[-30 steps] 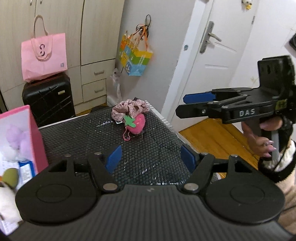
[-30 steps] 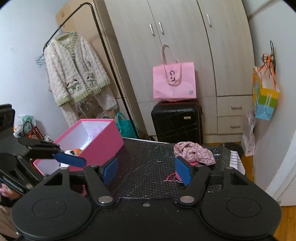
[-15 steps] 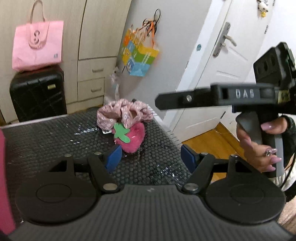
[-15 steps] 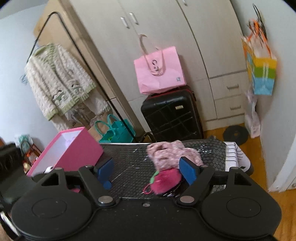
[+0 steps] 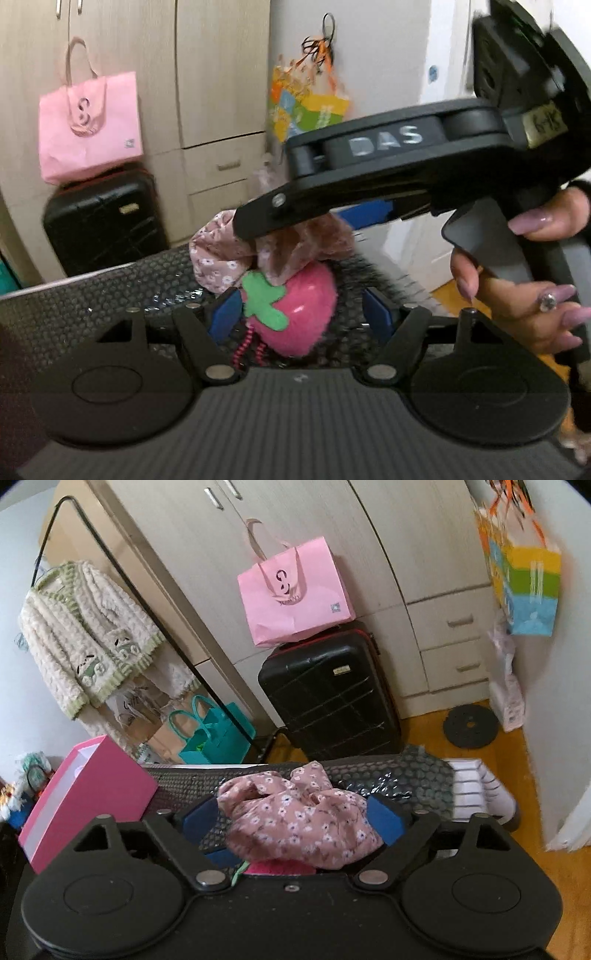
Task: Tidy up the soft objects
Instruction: 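Grasp the pink strawberry pouch with the left gripper while the right gripper grasps the floral scrunchie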
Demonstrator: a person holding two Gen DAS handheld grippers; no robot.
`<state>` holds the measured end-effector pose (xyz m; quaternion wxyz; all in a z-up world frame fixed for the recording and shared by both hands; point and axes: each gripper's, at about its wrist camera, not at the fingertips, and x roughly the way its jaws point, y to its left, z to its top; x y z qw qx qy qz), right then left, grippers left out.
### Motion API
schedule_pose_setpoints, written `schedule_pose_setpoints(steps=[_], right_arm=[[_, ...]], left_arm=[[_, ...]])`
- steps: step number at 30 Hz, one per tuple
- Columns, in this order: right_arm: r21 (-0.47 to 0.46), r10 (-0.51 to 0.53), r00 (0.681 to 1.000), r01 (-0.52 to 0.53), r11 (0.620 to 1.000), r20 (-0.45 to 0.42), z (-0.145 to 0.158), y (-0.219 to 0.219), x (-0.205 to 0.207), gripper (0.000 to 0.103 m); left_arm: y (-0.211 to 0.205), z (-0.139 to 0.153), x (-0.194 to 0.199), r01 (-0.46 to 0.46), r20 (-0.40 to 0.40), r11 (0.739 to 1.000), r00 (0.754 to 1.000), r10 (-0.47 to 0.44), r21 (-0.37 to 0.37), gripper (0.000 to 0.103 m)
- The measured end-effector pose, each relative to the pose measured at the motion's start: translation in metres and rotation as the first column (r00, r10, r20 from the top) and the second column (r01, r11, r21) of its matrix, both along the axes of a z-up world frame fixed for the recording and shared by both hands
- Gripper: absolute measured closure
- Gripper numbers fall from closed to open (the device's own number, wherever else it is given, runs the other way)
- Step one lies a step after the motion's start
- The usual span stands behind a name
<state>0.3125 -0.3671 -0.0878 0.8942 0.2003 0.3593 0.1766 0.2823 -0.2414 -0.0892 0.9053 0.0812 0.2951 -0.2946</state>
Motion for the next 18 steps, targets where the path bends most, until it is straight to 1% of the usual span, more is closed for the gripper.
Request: schedule_pose_setpoints(steps=[2,3,5,7,8,9,10,11,12,13,15,18], right_arm=[[0.015,-0.020,0.999,0.020,1.000,-0.032,-0.010,0.001,0.007,0.012],[0.019,-0.033,0.999,0.034,0.999,-0.035,-0.013,0.000,0.008,0.012],[0.034,-0.038,0.999,0.039,0.999,-0.024,-0.015,0.000,0.006,0.012],[0.030,-0.022,1.000,0.023,0.999,-0.018,-0.016,0.000,0.005,0.012],[0.023,-0.011,1.000,0.011,1.000,-0.012,-0.015,0.001,0.004,0.016],[0.016,-0.003,1.000,0.004,1.000,-0.010,-0.014,0.002,0.003,0.030],[0.021,0.007,1.000,-0.007,1.000,-0.015,-0.014,0.002,0.003,0.047],[0.034,0.019,0.999,-0.019,0.999,-0.026,-0.015,0.001,0.003,0.055],[0.040,0.028,0.999,-0.027,0.999,-0.032,-0.016,0.002,0.002,0.068],[0.035,0.030,0.999,-0.029,0.999,-0.029,-0.015,0.004,0.001,0.078],[0.015,0.026,1.000,-0.026,1.000,-0.015,-0.013,0.006,-0.005,0.083],[-0.034,0.023,1.000,-0.022,0.999,0.021,-0.003,0.014,-0.019,0.085]], left_arm=[[-0.004,-0.004,0.003,-0.002,0.023,0.999,1.000,0.001,0.038,0.031],[-0.004,-0.005,0.004,-0.002,0.028,0.999,1.000,0.001,0.045,0.031],[-0.002,-0.006,0.009,-0.009,0.019,0.999,1.000,0.008,0.033,0.031],[0.003,-0.006,0.013,-0.033,-0.012,0.999,0.999,0.033,0.008,0.035],[0.003,-0.006,0.017,-0.045,-0.036,0.999,0.998,0.046,0.005,0.042],[0.003,-0.007,0.020,-0.053,-0.064,0.998,0.996,0.055,0.021,0.051],[0.003,-0.007,0.021,-0.066,-0.067,0.997,0.995,0.069,0.039,0.056],[0.003,-0.006,0.020,-0.079,-0.055,0.996,0.995,0.081,0.050,0.061],[0.003,-0.005,0.019,-0.081,-0.049,0.995,0.995,0.084,0.058,0.064],[0.003,-0.005,0.018,-0.080,-0.053,0.995,0.995,0.083,0.059,0.064],[0.003,-0.002,0.014,-0.072,-0.056,0.996,0.996,0.075,0.053,0.066],[0.011,0.004,0.001,-0.067,-0.055,0.997,0.996,0.068,0.027,0.066]])
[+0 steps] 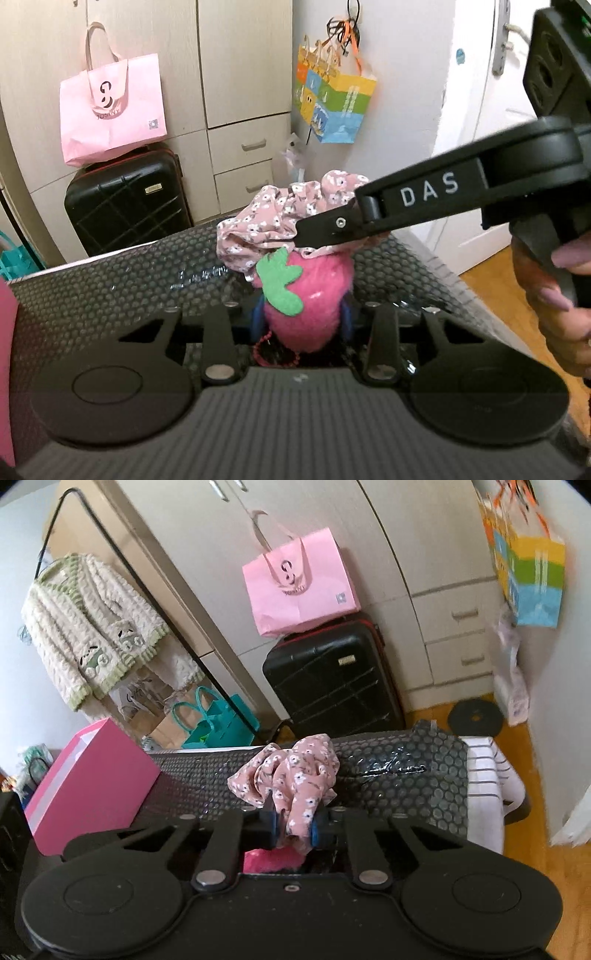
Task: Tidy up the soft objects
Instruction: 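Grasp the pink strawberry pouch with the left gripper while the right gripper grasps the floral scrunchie, then lift the strawberry pouch with the left gripper while the right gripper carries the scrunchie toward the box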
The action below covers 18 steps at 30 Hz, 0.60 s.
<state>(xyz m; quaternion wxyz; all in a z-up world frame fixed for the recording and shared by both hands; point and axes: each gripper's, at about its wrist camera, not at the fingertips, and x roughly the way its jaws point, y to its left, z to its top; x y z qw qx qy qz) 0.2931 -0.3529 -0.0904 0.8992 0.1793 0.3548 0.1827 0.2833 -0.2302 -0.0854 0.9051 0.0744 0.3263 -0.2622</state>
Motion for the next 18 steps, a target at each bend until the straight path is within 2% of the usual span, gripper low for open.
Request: schedule_pose_setpoints(steps=[7,13,18], right_arm=[[-0.080,-0.021,0.996,0.028,0.996,0.088,0.026,0.014,-0.043,0.084],[-0.111,-0.066,0.987,0.083,0.990,0.149,0.036,0.026,-0.082,0.084],[-0.134,-0.094,0.979,0.119,0.984,0.180,0.042,0.037,-0.110,0.084]], left_arm=[[0.037,0.023,-0.039,-0.011,0.007,0.996,1.000,0.011,-0.089,0.065],[0.064,0.036,-0.065,-0.015,-0.015,0.988,1.000,0.013,-0.156,0.063],[0.078,0.044,-0.085,0.002,-0.002,0.986,1.000,-0.002,-0.166,0.063]])
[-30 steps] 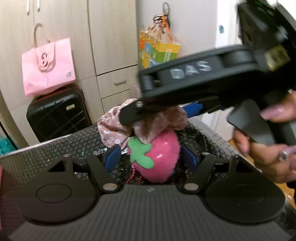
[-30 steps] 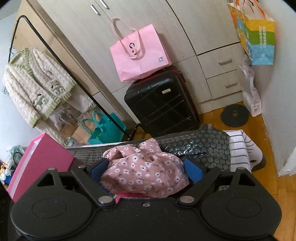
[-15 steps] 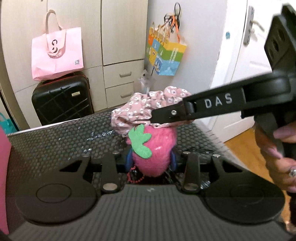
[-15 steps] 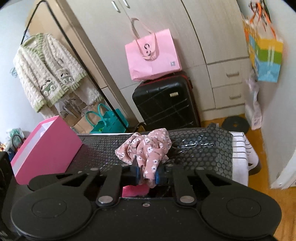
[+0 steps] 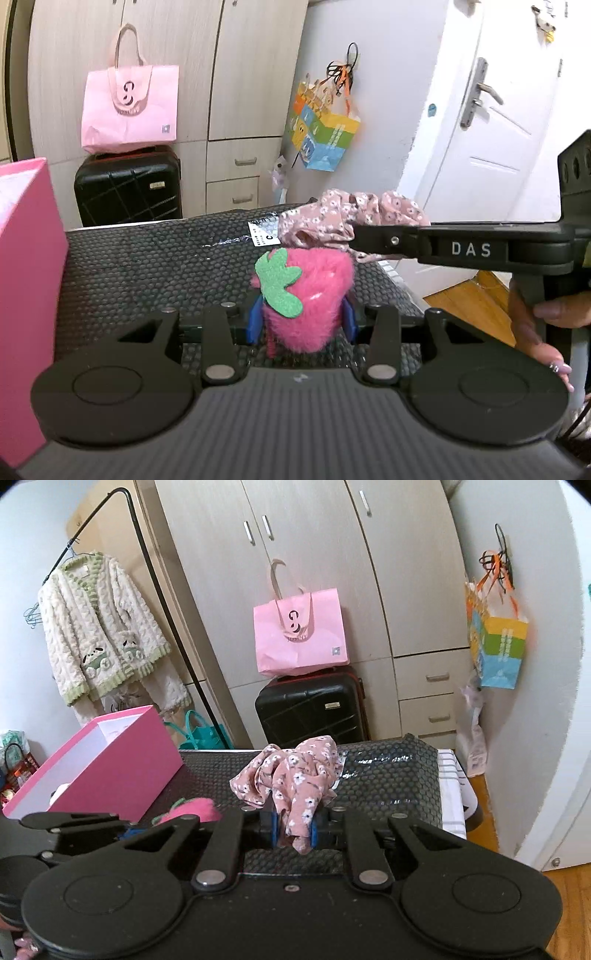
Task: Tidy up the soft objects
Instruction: 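Lift the strawberry pouch with the left gripper while the right gripper carries the scrunchie toward the box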
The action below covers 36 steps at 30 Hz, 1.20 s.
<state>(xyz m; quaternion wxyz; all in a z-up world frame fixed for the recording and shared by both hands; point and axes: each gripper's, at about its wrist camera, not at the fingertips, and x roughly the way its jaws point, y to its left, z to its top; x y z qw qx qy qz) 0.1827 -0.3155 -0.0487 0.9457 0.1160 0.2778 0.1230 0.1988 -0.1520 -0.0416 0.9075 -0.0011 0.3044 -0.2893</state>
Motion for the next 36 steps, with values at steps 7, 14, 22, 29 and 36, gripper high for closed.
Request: schedule_pose_setpoints(steps=[7,14,22,29,36], right_arm=[[-0.030,-0.027,0.999,0.028,0.999,0.019,0.005,0.017,-0.037,0.084],[-0.065,-0.034,0.999,0.037,0.997,0.037,-0.002,0.040,-0.072,0.084],[-0.130,0.021,0.998,-0.012,0.991,0.065,-0.008,0.081,-0.115,0.084],[-0.148,0.159,0.987,-0.155,0.977,0.020,-0.001,0.114,-0.141,0.084],[-0.061,0.287,0.957,-0.289,0.955,-0.035,0.003,0.132,-0.150,0.084]], left_arm=[[0.021,0.009,-0.037,0.019,0.036,1.000,0.999,-0.019,0.008,0.063],[0.046,0.012,-0.067,-0.020,0.051,1.000,0.999,0.019,0.024,0.063],[0.081,0.007,-0.091,-0.051,0.020,0.996,0.999,0.049,0.078,0.063],[0.123,0.011,-0.124,-0.044,-0.017,0.995,0.999,0.046,0.093,0.063],[0.164,0.016,-0.138,-0.043,-0.094,0.994,0.994,0.053,0.099,0.063]])
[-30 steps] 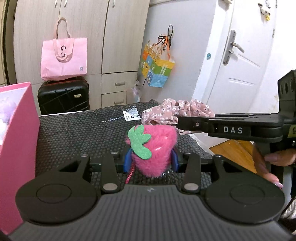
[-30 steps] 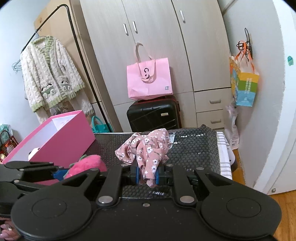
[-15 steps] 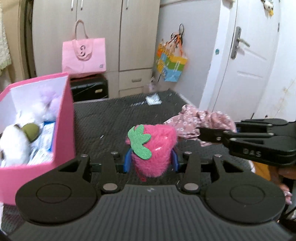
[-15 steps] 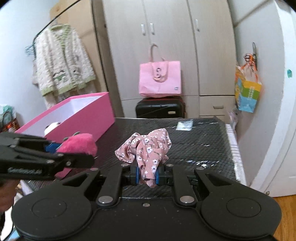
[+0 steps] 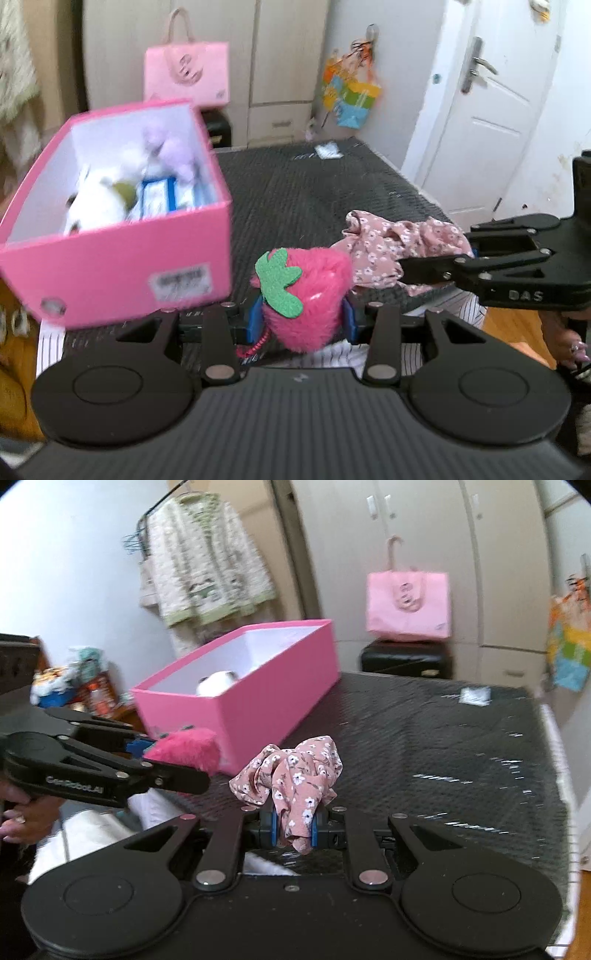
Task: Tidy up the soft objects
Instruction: 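Lift the strawberry pouch with the left gripper while the right gripper carries the scrunchie toward the box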
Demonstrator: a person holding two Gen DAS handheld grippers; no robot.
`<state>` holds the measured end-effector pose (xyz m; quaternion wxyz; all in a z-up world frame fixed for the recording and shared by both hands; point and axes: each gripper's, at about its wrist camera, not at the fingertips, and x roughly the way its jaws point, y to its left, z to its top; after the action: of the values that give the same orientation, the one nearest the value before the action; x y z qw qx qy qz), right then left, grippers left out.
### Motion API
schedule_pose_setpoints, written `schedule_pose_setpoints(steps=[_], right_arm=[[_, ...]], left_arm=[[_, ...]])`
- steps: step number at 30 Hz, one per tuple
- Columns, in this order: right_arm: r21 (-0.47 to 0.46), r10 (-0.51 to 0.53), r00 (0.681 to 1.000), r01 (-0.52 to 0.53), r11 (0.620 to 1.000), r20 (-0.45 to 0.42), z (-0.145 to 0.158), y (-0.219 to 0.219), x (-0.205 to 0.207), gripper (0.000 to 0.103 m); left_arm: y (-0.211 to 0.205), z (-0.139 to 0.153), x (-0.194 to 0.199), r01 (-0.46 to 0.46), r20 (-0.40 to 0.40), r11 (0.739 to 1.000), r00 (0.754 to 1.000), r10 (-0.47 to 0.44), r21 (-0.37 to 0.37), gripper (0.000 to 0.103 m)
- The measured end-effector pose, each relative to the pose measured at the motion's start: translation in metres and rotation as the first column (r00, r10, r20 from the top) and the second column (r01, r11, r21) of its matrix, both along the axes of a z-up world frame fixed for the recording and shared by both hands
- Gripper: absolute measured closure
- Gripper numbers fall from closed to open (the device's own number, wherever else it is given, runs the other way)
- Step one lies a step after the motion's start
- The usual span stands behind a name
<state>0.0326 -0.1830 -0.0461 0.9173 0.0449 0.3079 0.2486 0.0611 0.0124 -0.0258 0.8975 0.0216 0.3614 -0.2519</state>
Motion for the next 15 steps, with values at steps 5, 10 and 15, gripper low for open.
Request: schedule_pose_setpoints(steps=[5,10,15], right_arm=[[0.053,0.113,0.992,-0.110,0.993,-0.050,0.001,0.022,-0.001,0.084],[0.054,0.194,0.980,-0.192,0.980,-0.033,0.015,0.048,0.002,0.084],[0.029,0.240,0.970,-0.241,0.970,0.031,0.039,0.073,0.011,0.084]], left_arm=[[0.032,0.002,-0.007,-0.044,-0.034,0.998,0.999,0.043,-0.036,0.063],[0.062,0.014,-0.010,-0.057,-0.060,0.994,0.997,0.051,-0.094,0.063],[0.076,0.031,-0.013,-0.066,0.022,0.995,0.997,0.068,-0.077,0.063]])
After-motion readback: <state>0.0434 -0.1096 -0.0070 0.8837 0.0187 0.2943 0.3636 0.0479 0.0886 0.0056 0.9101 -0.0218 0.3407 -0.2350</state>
